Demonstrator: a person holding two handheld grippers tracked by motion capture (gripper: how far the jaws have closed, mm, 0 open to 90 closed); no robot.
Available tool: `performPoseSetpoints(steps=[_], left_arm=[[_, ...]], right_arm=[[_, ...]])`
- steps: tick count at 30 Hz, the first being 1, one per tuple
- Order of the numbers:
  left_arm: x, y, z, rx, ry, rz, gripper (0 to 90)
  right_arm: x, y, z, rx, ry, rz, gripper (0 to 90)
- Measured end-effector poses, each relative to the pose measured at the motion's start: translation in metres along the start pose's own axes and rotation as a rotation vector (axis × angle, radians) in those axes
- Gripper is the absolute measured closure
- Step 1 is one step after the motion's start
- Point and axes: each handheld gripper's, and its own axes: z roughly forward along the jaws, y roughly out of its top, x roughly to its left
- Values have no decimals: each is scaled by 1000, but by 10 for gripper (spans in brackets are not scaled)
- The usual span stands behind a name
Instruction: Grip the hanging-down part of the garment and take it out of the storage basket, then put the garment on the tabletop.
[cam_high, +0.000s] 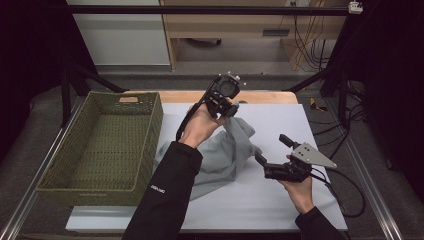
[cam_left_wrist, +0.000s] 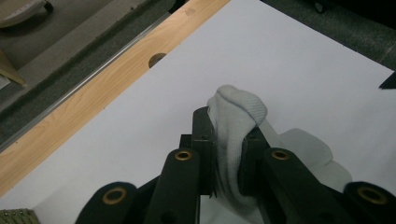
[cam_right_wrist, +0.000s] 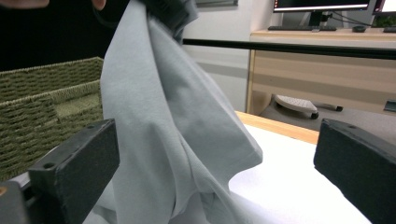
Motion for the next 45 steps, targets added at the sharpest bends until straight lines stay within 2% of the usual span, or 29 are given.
performPoseSetpoints(steps=[1, 4, 7, 8, 9, 12, 15, 16, 18, 20, 21, 23, 24, 25, 28, 35, 37, 38, 39, 40, 41, 42, 44, 45], left_arm=[[0, -4, 2, -5, -5, 1, 801], [-2, -7, 3, -10, -12, 3, 801], [-5, -12, 5, -21, -23, 11, 801], [-6, -14, 5, -28, -31, 10, 800], [-6, -16, 6, -33, -39, 9, 800], [-8, -27, 9, -43, -52, 9, 799], [-10, -34, 12, -45, -58, 11, 799], [-11, -36, 13, -48, -55, 11, 798], [-13, -42, 17, -46, -64, 10, 798], [-16, -48, 20, -44, -59, 25, 797], [-17, -51, 22, -45, -55, 29, 796], [-20, -60, 27, -38, -59, 37, 795], [-20, -60, 27, -38, -59, 37, 794], [-21, -64, 31, -47, -65, 25, 794], [-23, -74, 40, -22, -60, 34, 792], [-28, -84, 57, 20, -50, 37, 782], [-29, -87, 62, 33, -38, 46, 756], [-30, -90, 66, 37, -32, 51, 685], [-30, -90, 66, 37, -32, 51, 655], [-29, -91, 67, 37, -37, 45, 655], [-28, -91, 67, 32, -52, 34, 602], [-28, -91, 66, 17, -60, 25, 529], [-28, -91, 60, -48, -67, -4, 420], [-28, -91, 56, -69, -61, 2, 376]], right_arm=[[-2, -2, -2, -12, -2, -9, 5], [-3, -3, -7, -17, 3, 14, 5], [-7, -5, -12, -13, -4, 11, 5], [-9, -6, -13, -17, 0, -4, 5], [-9, -7, -15, -19, -1, 18, 5], [-13, -10, -19, 0, -6, 10, 5], [-13, -13, -20, 3, -10, 24, 4], [-15, -15, -21, 0, -7, 8, 4], [-13, -17, -22, -1, -3, 27, 4], [-15, -19, -23, 2, -8, -4, 4], [-14, -19, -24, 13, -10, 20, 4], [-17, -21, -26, 12, -8, 6, 4], [-16, -21, -27, 14, -8, 19, 4], [-16, -21, -27, 14, -8, 19, 4], [-17, -24, -28, 28, -12, 27, 4], [-17, -26, -27, 23, -14, 29, 4], [-17, -27, -27, 23, -12, 23, 4], [-17, -27, -27, 30, -7, 26, 4], [-16, -28, -27, 31, -9, 30, 4], [-16, -28, -27, 31, -9, 30, 4], [-17, -28, -26, 29, -7, 27, 4], [-16, -28, -26, 38, -8, 31, 4], [-16, -29, -26, 34, -8, 32, 4], [-16, -29, -26, 35, -7, 31, 4]])
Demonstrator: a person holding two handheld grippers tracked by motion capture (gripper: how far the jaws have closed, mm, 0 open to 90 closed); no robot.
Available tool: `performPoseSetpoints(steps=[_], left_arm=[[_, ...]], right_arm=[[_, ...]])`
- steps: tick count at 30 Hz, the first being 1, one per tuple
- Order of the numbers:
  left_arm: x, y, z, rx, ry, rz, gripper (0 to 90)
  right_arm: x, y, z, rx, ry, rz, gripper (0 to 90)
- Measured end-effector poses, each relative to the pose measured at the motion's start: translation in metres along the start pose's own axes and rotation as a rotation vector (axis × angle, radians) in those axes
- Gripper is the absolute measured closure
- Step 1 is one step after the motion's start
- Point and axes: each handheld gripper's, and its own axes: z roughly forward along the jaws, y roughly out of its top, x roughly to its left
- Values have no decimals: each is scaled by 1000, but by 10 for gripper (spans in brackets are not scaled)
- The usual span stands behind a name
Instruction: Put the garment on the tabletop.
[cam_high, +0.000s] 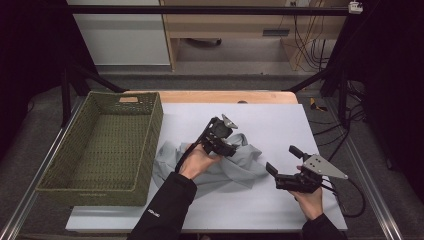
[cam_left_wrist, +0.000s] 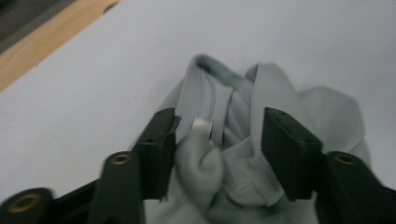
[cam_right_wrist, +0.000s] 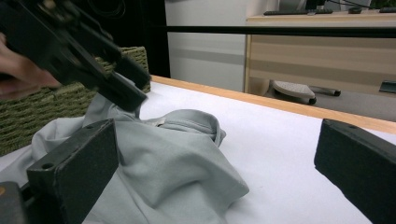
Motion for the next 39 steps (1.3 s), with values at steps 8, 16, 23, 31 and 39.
performPoseSetpoints(steps=[8, 16, 23, 31, 39], left_arm=[[1, -1, -33, -137, -11, -46, 172], [4, -22, -53, -240, 15, -80, 86], [6, -53, -65, -349, 5, -112, 53], [5, -92, -75, -492, -18, -145, 48], [4, -122, -75, -508, 37, -155, 38]], right_arm=[[0, 0, 0, 3, 3, 11, 4], [-2, 1, -1, -3, 1, 11, 4], [-4, 0, -1, -1, 5, 11, 4], [-4, -1, -1, 7, 9, 22, 4], [-7, -4, 0, 5, 22, 16, 4]])
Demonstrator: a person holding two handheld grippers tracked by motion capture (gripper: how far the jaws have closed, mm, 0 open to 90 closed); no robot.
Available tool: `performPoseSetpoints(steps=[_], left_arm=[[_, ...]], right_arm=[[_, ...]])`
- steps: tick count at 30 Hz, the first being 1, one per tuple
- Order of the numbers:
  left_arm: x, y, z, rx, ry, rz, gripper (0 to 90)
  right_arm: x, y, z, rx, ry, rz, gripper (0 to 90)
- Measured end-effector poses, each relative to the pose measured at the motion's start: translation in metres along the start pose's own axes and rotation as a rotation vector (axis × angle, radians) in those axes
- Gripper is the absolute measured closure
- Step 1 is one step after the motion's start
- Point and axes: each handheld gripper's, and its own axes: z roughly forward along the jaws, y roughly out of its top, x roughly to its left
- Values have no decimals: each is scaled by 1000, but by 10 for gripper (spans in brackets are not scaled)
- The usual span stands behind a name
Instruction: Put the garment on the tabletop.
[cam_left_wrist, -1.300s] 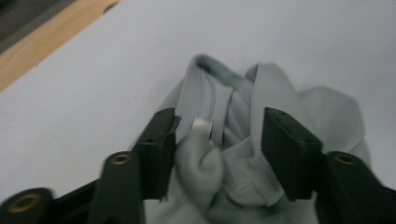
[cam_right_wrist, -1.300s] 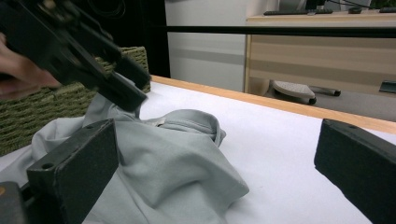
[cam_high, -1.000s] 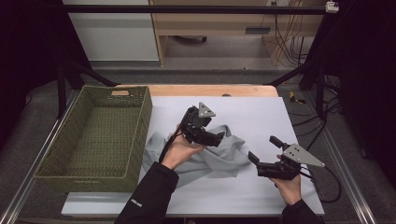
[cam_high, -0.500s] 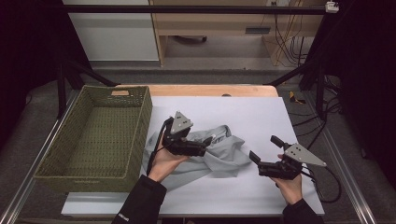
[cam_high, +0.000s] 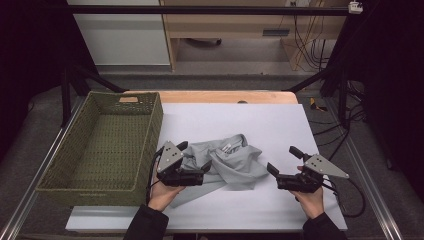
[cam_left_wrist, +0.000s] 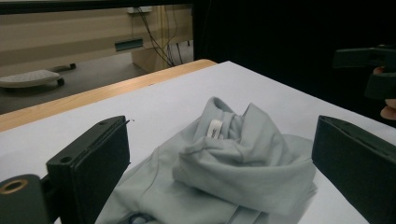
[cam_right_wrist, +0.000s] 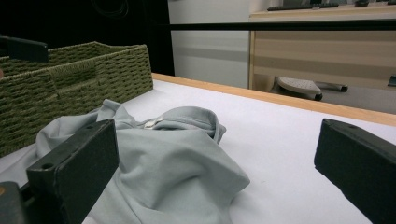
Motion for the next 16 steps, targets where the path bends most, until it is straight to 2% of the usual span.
performPoseSetpoints(steps=[4, 6, 10, 12, 16], left_arm=[[3, -7, -7, -21, -14, -17, 34], [5, -10, -12, -33, -5, -13, 33], [6, -13, -15, -32, -15, -14, 29], [7, -15, -15, -33, -17, -18, 27], [9, -15, -15, -33, -17, -21, 23]], right_arm=[[-1, 0, -1, 4, -1, 3, 4], [-2, -1, -2, 1, -2, 2, 4], [-2, -2, -1, 11, -6, 8, 4], [-3, -3, 0, 8, 0, -11, 4], [-3, -3, -1, 12, 2, -9, 4]])
